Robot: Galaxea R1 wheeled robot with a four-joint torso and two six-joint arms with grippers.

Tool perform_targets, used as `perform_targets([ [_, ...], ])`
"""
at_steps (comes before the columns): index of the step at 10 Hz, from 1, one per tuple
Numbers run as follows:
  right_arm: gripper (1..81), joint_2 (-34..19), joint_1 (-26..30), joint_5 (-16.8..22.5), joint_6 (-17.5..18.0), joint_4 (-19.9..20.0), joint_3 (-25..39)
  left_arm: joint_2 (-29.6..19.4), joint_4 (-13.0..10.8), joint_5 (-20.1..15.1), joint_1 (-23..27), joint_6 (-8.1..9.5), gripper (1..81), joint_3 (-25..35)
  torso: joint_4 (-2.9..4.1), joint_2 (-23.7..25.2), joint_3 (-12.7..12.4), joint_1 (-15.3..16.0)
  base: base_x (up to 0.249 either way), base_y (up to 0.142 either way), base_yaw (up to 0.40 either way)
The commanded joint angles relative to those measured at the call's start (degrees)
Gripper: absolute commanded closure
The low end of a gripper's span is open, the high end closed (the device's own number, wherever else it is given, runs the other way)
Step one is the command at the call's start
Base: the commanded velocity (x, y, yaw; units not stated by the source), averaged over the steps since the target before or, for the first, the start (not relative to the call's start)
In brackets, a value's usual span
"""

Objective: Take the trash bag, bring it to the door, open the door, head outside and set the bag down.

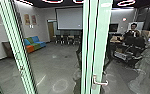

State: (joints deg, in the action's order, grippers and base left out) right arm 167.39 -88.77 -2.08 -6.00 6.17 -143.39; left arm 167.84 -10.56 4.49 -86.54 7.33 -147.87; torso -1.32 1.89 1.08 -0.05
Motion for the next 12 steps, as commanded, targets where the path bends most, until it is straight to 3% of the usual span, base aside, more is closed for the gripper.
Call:
perform_targets([
  [1,1.0,-0.1,2.5,3.1,-0.2,0.1,0.2,0.0,-0.4,-2.6,3.2,-0.21,81.1,-0.1,0.0,0.0,0.0,0.1,0.0,0.0,0.0],
  [6,1.0,-1.4,2.8,3.1,-0.1,0.6,1.9,-0.3,0.4,-2.6,3.2,0.06,81.1,-0.1,0.0,0.0,0.0,0.1,0.0,0.0,0.0],
  [12,1.0,-14.7,2.1,2.4,-0.2,0.2,19.4,-0.3,0.3,-2.6,3.2,0.23,81.1,-0.1,0.0,0.0,0.0,0.1,0.0,0.0,0.0],
])
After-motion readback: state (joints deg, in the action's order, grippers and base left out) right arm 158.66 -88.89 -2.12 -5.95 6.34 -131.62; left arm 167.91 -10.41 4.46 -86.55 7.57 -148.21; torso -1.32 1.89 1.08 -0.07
